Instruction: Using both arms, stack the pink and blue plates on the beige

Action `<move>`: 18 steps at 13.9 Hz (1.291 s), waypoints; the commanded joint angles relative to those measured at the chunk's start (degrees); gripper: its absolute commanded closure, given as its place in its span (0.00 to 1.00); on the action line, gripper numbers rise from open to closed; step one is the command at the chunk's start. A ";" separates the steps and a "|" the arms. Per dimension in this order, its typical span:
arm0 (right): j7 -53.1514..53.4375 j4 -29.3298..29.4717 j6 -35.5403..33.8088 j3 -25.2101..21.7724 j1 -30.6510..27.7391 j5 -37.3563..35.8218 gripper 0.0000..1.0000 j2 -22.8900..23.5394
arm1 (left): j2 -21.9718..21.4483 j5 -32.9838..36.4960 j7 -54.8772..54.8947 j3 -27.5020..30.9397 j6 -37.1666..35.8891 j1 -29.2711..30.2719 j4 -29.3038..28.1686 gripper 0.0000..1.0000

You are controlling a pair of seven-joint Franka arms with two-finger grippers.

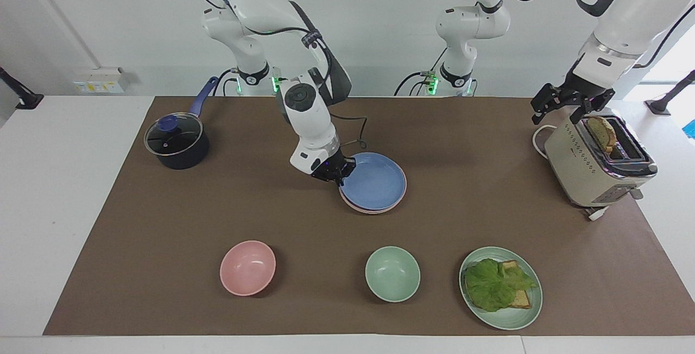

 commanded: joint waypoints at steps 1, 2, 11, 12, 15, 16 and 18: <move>-1.75 -0.61 1.43 0.43 -0.46 1.84 0.37 0.04 | -0.31 1.07 0.30 -0.09 -0.66 0.13 -0.05 0.00; -2.18 -0.35 1.35 0.34 -0.46 1.84 0.14 0.12 | -0.31 1.07 0.30 -0.09 -0.66 0.13 0.03 0.00; -2.19 2.98 -9.17 -0.36 -10.73 -7.19 0.00 -8.74 | -0.31 1.07 0.30 -0.09 -0.66 0.13 0.04 0.00; -2.01 3.34 -11.29 -0.45 -11.62 -8.69 0.00 -9.88 | -0.31 1.07 0.30 -0.09 -0.74 0.13 0.04 0.00; -1.57 5.97 -16.21 -0.45 -15.40 -11.78 0.00 -11.12 | -0.31 1.07 0.30 -0.09 -0.66 0.13 0.04 0.00; -0.96 7.63 -18.76 -0.45 -15.58 -11.78 0.00 -11.13 | -0.31 1.07 0.30 -0.09 -0.74 0.13 0.04 0.00; 3.42 8.96 -20.71 -0.45 -15.41 -11.96 0.00 -12.09 | -0.31 1.07 0.30 -0.09 -0.74 0.13 0.04 0.00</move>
